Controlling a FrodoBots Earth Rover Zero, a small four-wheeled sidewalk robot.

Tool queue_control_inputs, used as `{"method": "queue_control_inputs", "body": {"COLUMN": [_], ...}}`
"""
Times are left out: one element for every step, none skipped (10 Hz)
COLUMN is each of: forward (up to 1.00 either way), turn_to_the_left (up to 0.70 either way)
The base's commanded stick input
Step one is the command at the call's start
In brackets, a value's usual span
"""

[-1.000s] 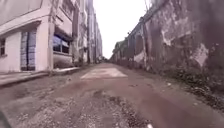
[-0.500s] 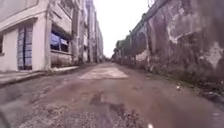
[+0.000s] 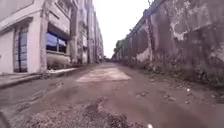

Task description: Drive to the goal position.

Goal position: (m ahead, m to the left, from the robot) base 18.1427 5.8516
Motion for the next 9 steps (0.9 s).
{"method": "queue_control_inputs", "body": {"forward": [0.70,0.70,0.70,0.70,0.70,0.70,0.70,0.70,0.70], "turn_to_the_left": [0.00,0.00,0.00,0.00,0.00,0.00,0.00,0.00,0.00]}}
